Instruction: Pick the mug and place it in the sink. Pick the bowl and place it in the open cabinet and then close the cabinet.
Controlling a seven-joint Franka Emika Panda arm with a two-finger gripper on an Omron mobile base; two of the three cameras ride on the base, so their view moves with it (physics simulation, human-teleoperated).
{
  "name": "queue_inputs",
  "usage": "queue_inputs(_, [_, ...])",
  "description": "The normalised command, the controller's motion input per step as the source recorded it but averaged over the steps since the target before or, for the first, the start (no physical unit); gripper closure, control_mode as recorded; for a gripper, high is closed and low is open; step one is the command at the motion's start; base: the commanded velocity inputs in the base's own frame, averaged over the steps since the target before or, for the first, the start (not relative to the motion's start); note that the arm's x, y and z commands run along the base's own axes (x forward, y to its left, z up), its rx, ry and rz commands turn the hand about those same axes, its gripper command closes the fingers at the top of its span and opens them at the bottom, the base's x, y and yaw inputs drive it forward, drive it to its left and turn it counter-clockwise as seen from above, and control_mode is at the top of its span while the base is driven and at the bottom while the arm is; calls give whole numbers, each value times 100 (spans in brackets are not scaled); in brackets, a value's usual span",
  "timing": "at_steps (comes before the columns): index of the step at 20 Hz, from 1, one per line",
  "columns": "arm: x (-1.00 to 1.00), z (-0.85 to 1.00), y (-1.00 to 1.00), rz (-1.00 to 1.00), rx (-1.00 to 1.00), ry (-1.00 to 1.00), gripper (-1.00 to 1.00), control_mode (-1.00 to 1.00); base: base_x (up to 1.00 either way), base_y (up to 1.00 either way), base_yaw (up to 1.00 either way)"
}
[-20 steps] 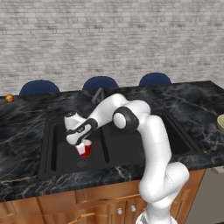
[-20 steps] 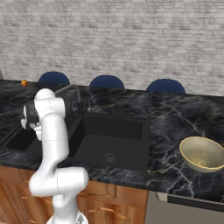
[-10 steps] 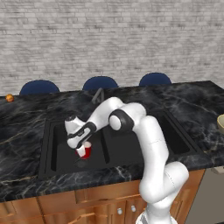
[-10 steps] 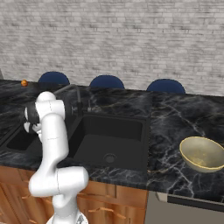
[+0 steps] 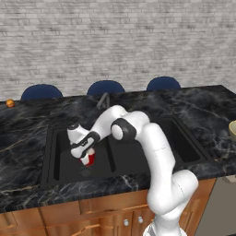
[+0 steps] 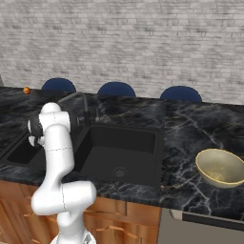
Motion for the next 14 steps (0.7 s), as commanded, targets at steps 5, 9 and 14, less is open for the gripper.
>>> queue_inputs(5, [24,-20,3,0,-2,-3,100,-100,0,0,0])
queue_inputs(9, [11,-23,5,0,0,0,-100,-100,0,0,0])
queue_inputs(14, [0,0,0,0,0,0,-100,-100,0,0,0])
